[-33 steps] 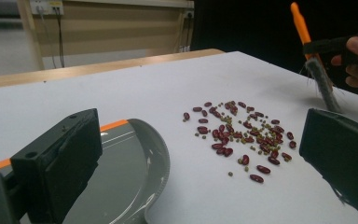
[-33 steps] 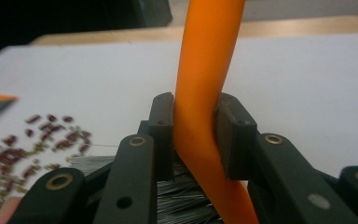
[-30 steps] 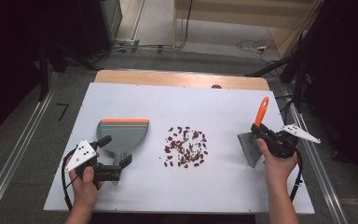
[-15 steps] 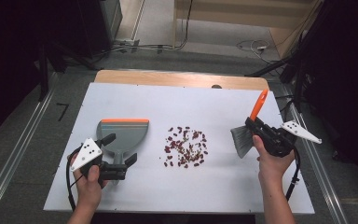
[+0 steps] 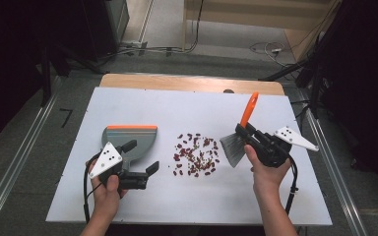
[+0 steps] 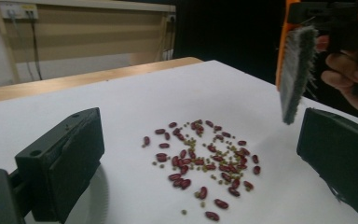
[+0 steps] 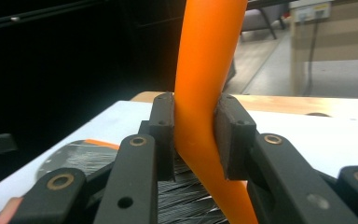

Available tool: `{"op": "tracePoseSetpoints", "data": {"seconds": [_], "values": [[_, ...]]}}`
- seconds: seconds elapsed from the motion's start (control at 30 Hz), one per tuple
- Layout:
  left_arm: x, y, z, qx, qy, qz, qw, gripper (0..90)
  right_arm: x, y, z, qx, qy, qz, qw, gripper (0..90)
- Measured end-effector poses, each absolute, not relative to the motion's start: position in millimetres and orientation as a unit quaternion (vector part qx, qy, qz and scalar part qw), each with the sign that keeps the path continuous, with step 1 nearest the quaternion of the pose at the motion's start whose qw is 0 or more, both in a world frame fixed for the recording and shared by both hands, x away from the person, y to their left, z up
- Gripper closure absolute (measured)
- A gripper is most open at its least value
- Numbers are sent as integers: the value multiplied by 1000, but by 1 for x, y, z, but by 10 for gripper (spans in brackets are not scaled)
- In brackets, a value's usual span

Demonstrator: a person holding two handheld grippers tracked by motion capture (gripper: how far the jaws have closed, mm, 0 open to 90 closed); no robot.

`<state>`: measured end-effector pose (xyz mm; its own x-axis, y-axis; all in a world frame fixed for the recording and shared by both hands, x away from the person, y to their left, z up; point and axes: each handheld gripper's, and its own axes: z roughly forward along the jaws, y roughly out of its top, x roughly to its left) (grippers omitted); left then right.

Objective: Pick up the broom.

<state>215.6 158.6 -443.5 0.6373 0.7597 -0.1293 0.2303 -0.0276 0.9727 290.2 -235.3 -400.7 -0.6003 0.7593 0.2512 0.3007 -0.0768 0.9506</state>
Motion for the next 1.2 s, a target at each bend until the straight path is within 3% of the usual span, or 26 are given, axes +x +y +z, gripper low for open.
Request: {"op": "tracePoseSetpoints", "data": {"seconds": [0.53,1.07,1.2], "values": [[213,116,-445,703,333,167,606,11,269,-180,-400,366,672,622,168,692],[208,85,-452,717,346,148,587,95,251,-144,-403,340,685,627,147,692],[206,78,-454,722,347,156,578,157,246,-136,-404,331,689,629,142,692]]}}
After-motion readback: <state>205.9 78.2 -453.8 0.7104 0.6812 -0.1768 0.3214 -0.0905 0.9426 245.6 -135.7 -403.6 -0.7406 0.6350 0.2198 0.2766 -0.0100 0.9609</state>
